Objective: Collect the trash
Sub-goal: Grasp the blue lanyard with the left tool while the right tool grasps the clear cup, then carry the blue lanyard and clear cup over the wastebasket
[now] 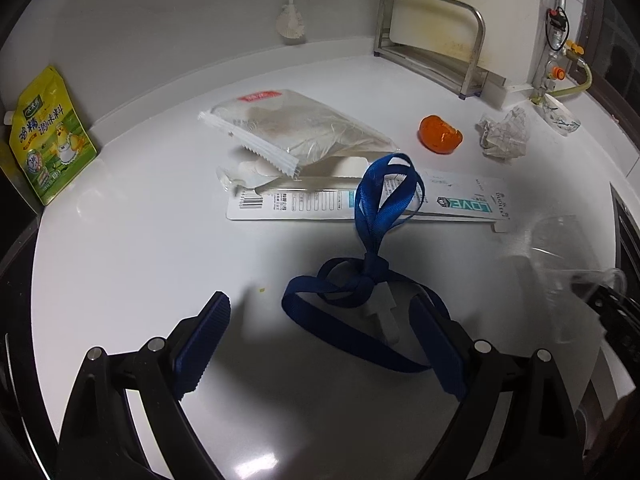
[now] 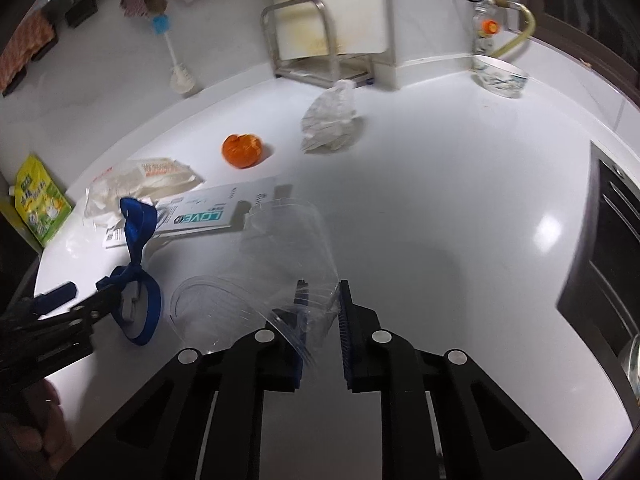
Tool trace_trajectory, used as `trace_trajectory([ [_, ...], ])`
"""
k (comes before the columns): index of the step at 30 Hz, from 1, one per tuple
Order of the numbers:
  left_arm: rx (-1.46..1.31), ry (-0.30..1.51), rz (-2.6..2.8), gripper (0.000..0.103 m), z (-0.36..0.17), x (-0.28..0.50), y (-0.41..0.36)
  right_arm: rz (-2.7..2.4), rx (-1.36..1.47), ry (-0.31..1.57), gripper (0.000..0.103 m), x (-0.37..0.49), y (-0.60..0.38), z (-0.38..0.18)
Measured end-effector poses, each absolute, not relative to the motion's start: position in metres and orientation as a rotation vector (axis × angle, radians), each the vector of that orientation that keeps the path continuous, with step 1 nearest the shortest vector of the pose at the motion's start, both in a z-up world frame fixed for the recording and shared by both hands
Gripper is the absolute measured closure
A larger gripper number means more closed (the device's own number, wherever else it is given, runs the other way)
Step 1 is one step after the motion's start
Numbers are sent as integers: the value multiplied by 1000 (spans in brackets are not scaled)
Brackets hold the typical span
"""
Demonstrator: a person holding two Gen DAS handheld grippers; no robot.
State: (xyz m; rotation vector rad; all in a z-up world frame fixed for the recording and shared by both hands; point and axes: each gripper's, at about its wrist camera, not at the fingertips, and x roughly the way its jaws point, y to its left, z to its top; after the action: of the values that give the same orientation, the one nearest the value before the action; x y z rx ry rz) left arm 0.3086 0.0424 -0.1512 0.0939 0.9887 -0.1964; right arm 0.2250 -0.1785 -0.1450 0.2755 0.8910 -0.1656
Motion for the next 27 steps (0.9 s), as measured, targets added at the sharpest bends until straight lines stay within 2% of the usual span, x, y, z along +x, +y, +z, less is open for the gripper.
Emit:
trace_trajectory([
  [5,84,996,-172,15,-160,318,36,-192,317,875,89,210,-191,-138],
  [7,81,997,-170,23,-163,320,33,-195,326,872,89,206,-194,-137],
  [10,91,983,-173,37,-164,320,29,-196,331,869,89,201,-195,-135],
  [12,94,978,-180,52,-162,319,26,-189,345,874,89,197,-194,-136],
  [13,96,977,-185,57,-161,318,25,-187,349,877,89,195,-193,-137],
  [15,100,976,-193,83,-159,315,23,-180,349,886,89,190,-189,-138],
  [16,101,980,-197,88,-159,314,23,-176,350,891,89,188,-188,-139],
  [27,119,968,-248,91,-130,279,22,-133,373,909,89,162,-187,-128],
])
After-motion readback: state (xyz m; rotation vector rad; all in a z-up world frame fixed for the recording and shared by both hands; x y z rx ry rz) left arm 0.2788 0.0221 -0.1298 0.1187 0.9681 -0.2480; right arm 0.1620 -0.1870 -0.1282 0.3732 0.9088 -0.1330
